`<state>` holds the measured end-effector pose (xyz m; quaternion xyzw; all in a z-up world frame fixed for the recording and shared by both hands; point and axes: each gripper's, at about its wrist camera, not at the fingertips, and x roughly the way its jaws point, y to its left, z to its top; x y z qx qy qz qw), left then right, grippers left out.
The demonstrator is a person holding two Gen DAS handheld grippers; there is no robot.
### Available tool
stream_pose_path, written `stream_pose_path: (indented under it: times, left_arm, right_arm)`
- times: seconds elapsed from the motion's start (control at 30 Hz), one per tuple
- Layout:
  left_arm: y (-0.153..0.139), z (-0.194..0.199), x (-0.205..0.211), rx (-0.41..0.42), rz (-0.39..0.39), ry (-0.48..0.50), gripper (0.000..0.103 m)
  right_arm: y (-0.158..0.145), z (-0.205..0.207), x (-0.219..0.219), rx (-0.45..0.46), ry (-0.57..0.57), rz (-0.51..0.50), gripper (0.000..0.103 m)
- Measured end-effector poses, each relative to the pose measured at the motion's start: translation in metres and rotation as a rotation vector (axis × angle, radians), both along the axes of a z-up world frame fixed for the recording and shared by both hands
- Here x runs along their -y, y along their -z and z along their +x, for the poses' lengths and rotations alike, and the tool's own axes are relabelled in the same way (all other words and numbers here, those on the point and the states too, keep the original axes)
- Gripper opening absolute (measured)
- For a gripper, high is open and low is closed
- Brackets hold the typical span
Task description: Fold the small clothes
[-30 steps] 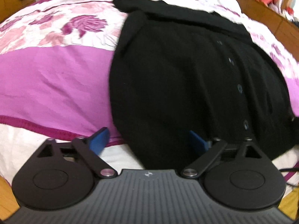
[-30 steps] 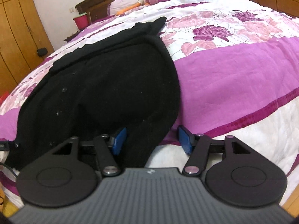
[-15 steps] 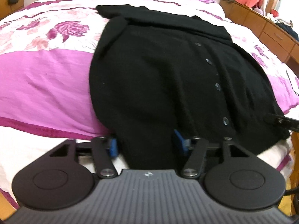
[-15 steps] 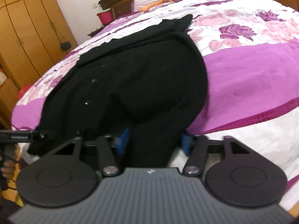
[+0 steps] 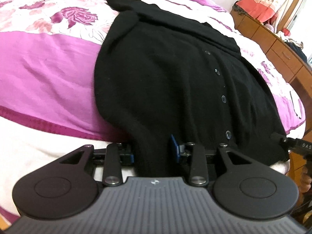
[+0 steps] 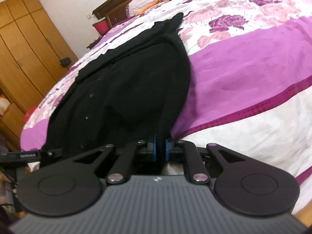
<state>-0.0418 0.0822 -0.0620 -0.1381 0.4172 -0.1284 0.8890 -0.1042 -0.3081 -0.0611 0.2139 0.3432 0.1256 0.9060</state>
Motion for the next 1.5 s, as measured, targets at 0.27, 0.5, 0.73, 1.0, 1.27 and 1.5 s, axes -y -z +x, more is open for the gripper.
stream_pose_path:
  times: [0.27, 0.5, 0.73, 1.0, 1.27, 1.5]
  left_arm:
    - [0.006, 0.009, 0.002, 0.007, -0.028, 0.033, 0.043]
    - [0.004, 0.008, 0.011, 0.03, 0.009, 0.051, 0.042]
    - [-0.008, 0.008, -0.001, 0.046, -0.084, 0.026, 0.012]
    - [-0.044, 0.011, -0.013, 0.128, -0.235, -0.01, 0.008]
    - [-0.08, 0.021, -0.01, 0.216, -0.255, -0.019, 0.008]
    - [-0.106, 0.052, -0.015, 0.255, -0.274, -0.074, 0.008]
  right_arm:
    - [0.005, 0.005, -0.015, 0.045, -0.084, -0.025, 0.04]
    - [0.002, 0.007, -0.021, 0.058, -0.086, -0.083, 0.022]
    - [-0.009, 0.007, -0.008, 0.093, -0.066, 0.031, 0.01]
    - [-0.031, 0.017, 0.006, 0.178, -0.051, 0.203, 0.009]
    - [-0.051, 0.034, 0.012, 0.27, -0.018, 0.263, 0.009]
    - [-0.07, 0.06, 0.021, 0.335, 0.014, 0.292, 0.009]
